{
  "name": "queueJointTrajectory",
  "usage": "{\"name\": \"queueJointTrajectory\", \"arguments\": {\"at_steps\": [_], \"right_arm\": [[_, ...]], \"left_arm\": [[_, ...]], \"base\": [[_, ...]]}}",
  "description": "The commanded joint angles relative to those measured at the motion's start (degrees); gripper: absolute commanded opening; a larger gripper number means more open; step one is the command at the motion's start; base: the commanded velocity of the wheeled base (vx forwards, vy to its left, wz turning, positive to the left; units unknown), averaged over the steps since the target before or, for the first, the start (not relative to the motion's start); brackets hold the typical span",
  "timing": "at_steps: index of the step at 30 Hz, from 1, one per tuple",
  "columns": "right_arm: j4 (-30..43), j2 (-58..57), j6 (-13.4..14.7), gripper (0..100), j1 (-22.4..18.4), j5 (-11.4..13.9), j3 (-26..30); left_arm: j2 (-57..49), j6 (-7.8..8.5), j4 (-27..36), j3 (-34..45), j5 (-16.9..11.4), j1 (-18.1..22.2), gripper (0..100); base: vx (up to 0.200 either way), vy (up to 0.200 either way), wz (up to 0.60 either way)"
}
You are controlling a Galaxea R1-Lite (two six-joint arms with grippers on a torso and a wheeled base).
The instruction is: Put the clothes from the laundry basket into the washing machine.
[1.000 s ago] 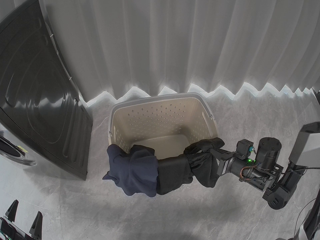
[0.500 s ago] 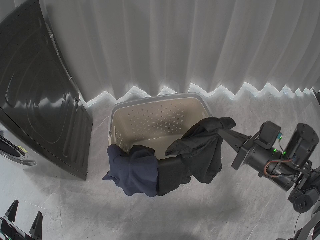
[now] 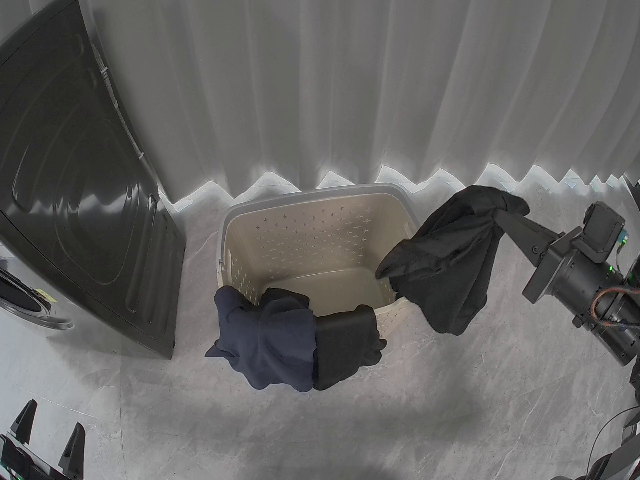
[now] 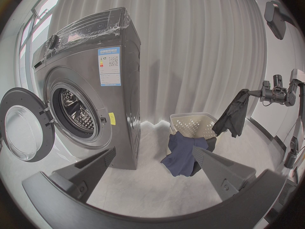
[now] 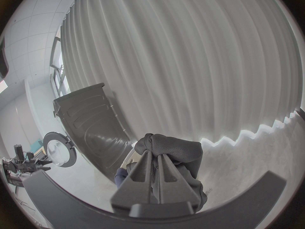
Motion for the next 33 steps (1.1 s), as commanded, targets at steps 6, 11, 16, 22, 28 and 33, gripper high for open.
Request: {"name": "queueJointTrajectory", "arguments": {"at_steps": [6,11,16,22,28,33], "right_arm": [[0.31,-2.73,-0.05,0,-0.36,-1.15,-0.28],[0.39,-2.12,0.12,0,-0.8,-1.42,-0.19],[0.31,-1.59,0.12,0,-0.72,-2.56,-0.19],[0.31,-1.85,0.47,0,-0.72,-2.56,-0.19],[0.22,-1.42,0.74,0,-0.1,-2.47,-0.28],[0.22,-1.24,0.74,0,-0.1,-2.47,-0.19]], "left_arm": [[-0.86,-0.01,-0.04,1.01,0.03,-0.02,100],[-0.86,-0.01,-0.04,1.01,0.03,-0.02,100],[-0.86,-0.01,0.04,1.01,-0.05,-0.02,100],[-0.86,0.07,0.04,1.01,-0.05,-0.02,100],[-0.86,0.16,-0.04,1.01,-0.05,-0.02,100],[-0.86,-0.01,-0.04,1.01,-0.05,-0.02,100]], "base": [[-0.2,0.0,0.0],[-0.08,0.0,0.0],[0.0,0.08,0.0],[0.0,0.2,0.0],[0.0,0.2,0.0],[0.0,0.2,0.0]]}}
